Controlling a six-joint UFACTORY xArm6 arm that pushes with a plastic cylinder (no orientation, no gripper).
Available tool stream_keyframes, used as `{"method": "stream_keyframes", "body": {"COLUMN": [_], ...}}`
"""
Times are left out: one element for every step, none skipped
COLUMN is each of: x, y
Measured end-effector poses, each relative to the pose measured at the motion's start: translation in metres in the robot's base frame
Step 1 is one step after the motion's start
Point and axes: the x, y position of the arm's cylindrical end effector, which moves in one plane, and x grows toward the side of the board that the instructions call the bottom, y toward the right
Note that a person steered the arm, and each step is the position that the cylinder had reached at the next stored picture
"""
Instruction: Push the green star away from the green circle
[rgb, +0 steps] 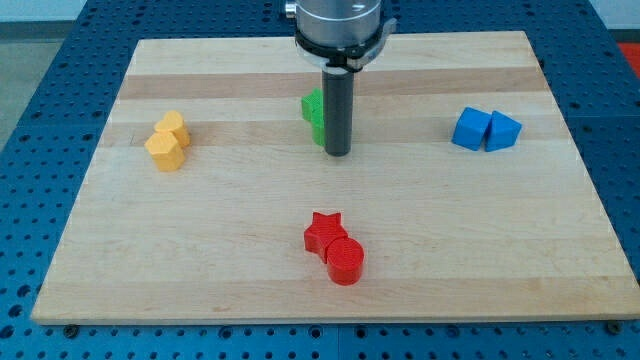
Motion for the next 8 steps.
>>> {"method": "stream_keyframes", "body": {"x": [-0.020, -0.037, -0.040, -0.040, -0.054, -0.093, -0.095, -0.098], "y": [-0.002, -0.007, -0.011, -0.002, 0.033, 0.027, 0.009, -0.016]}}
